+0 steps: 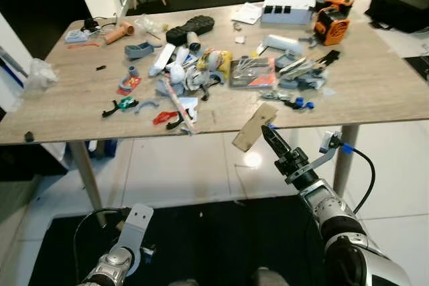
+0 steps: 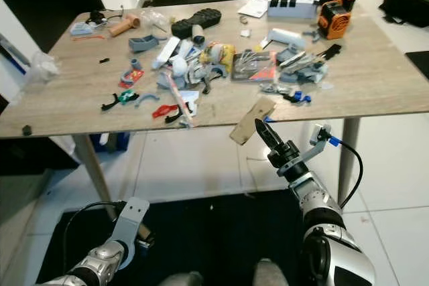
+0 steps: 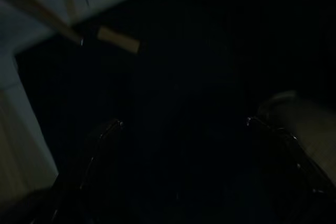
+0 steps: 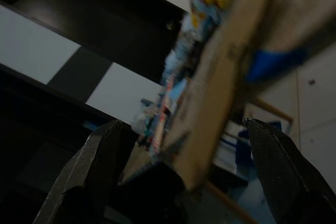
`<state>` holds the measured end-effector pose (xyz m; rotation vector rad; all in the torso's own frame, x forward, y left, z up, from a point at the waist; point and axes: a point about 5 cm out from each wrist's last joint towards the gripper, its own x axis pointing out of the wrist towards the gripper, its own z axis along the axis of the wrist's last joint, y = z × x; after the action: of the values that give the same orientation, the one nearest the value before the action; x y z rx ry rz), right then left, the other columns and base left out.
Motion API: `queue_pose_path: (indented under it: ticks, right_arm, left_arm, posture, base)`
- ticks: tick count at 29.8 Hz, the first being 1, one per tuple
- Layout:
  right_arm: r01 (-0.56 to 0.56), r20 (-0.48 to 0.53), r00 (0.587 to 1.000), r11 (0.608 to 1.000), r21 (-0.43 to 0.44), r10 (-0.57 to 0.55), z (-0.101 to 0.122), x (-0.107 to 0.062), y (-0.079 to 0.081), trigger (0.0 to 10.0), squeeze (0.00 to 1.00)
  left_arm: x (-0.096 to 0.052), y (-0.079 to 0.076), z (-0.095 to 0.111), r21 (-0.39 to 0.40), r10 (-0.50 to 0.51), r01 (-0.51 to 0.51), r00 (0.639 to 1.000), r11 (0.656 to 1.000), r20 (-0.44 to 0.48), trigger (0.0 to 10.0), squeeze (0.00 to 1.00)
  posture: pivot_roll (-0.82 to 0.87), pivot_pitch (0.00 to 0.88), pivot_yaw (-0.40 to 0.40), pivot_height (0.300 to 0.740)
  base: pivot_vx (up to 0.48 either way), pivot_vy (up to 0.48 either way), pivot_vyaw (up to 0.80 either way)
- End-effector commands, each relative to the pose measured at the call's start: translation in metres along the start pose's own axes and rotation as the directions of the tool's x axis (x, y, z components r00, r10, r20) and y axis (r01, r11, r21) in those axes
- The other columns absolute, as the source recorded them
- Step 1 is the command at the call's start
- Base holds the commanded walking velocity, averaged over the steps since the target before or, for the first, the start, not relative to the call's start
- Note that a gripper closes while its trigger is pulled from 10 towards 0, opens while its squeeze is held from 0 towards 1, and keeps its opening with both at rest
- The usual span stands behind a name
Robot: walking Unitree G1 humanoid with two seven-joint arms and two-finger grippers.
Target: Picking trash to rubbish bin
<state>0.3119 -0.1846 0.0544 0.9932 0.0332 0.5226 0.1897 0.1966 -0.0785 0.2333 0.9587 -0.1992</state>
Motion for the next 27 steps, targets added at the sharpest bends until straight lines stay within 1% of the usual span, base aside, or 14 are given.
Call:
queue_pose_path:
  ticks: [1, 5, 6, 7, 9, 13, 15, 16, 17, 18, 19, 24, 27]
  right_arm:
    - [0.012, 0.011, 1.0, 1.0, 0.023, -0.012, -0.005, 0.001, 0.0, 10.0, 0.0]
    - [0.009, 0.023, 1.0, 1.0, 0.022, -0.01, -0.001, 0.004, 0.001, 10.0, 0.0]
    - [0.0, 0.036, 0.999, 1.0, 0.017, -0.001, 0.003, 0.006, 0.003, 10.0, 0.0]
    - [0.0, 0.036, 0.999, 1.0, 0.017, -0.001, 0.003, 0.006, 0.003, 10.0, 0.0]
    - [-0.027, 0.058, 0.998, 1.0, 0.006, 0.027, 0.011, 0.01, 0.006, 10.0, 0.0]
    - [-0.045, 0.066, 0.997, 0.999, 0.002, 0.045, 0.014, 0.013, 0.009, 10.0, 0.0]
    - [-0.082, 0.064, 0.994, 0.997, -0.009, 0.083, 0.017, 0.021, 0.014, 10.0, 0.0]
    - [-0.082, 0.064, 0.994, 0.997, -0.009, 0.083, 0.017, 0.021, 0.014, 10.0, 0.0]
    - [-0.096, 0.061, 0.993, 0.995, -0.013, 0.096, 0.019, 0.027, 0.018, 10.0, 0.0]
    - [-0.099, 0.06, 0.993, 0.995, -0.017, 0.1, 0.019, 0.03, 0.02, 8.3, 0.0]
    - [-0.101, 0.057, 0.993, 0.995, -0.02, 0.102, 0.019, 0.034, 0.022, 0.0, 0.0]
    - [-0.104, 0.052, 0.993, 0.994, -0.021, 0.104, 0.018, 0.039, 0.024, 0.0, 0.0]
    - [-0.097, 0.049, 0.994, 0.995, -0.02, 0.098, 0.018, 0.039, 0.024, 0.0, 0.0]
  left_arm:
    - [-0.003, 0.007, -0.01, 0.01, 0.012, -0.012, 1.0, 1.0, -0.018, 10.0, 0.0]
    - [-0.006, 0.008, -0.018, 0.01, 0.007, -0.006, 1.0, 1.0, -0.023, 10.0, 0.0]
    - [-0.007, 0.008, -0.02, 0.01, 0.002, -0.002, 1.0, 1.0, -0.026, 10.0, 0.0]
    - [-0.007, 0.008, -0.02, 0.01, 0.002, -0.002, 1.0, 1.0, -0.026, 10.0, 0.0]
    - [-0.008, 0.008, -0.024, 0.011, -0.001, 0.001, 1.0, 1.0, -0.026, 10.0, 0.0]
    - [-0.008, 0.008, -0.025, 0.011, -0.001, 0.002, 1.0, 1.0, -0.024, 10.0, 0.0]
    - [-0.009, 0.008, -0.028, 0.014, -0.004, 0.005, 1.0, 1.0, -0.021, 10.0, 0.0]
    - [-0.009, 0.008, -0.028, 0.014, -0.004, 0.005, 1.0, 1.0, -0.021, 10.0, 0.0]
    - [-0.01, 0.008, -0.029, 0.015, -0.007, 0.007, 1.0, 1.0, -0.021, 10.0, 0.0]
    - [-0.01, 0.007, -0.03, 0.016, -0.008, 0.008, 1.0, 1.0, -0.021, 10.0, 0.0]
    - [-0.01, 0.007, -0.031, 0.017, -0.009, 0.009, 1.0, 1.0, -0.021, 10.0, 0.0]
    - [-0.01, 0.007, -0.031, 0.018, -0.01, 0.01, 1.0, 1.0, -0.019, 10.0, 0.0]
    - [-0.01, 0.006, -0.03, 0.019, -0.012, 0.012, 1.0, 1.0, -0.018, 10.0, 0.0]
  posture:
    - [0.12, 0.155, 0.11, 0.74]
    - [0.12, 0.181, 0.116, 0.74]
    - [0.12, 0.189, 0.118, 0.74]
    - [0.12, 0.189, 0.118, 0.74]
    - [0.13, 0.198, 0.12, 0.74]
    - [0.14, 0.2, 0.121, 0.74]
    - [0.15, 0.213, 0.123, 0.74]
    - [0.15, 0.213, 0.123, 0.74]
    - [0.15, 0.218, 0.122, 0.74]
    - [0.16, 0.219, 0.121, 0.74]
    - [0.16, 0.221, 0.12, 0.74]
    - [0.16, 0.222, 0.116, 0.74]
    - [0.16, 0.221, 0.115, 0.74]
  base:
    - [0.0, 0.0, 0.0]
    - [0.0, 0.0, 0.0]
    - [0.0, 0.0, 0.0]
    - [0.0, 0.0, 0.0]
    - [0.0, 0.0, 0.0]
    - [0.0, 0.0, 0.0]
    - [0.0, 0.0, 0.0]
    - [0.0, 0.0, 0.0]
    - [0.0, 0.0, 0.0]
    - [0.0, 0.0, 0.0]
    - [0.0, 0.0, 0.0]
    - [0.0, 0.0, 0.0]
    - [0.0, 0.0, 0.0]
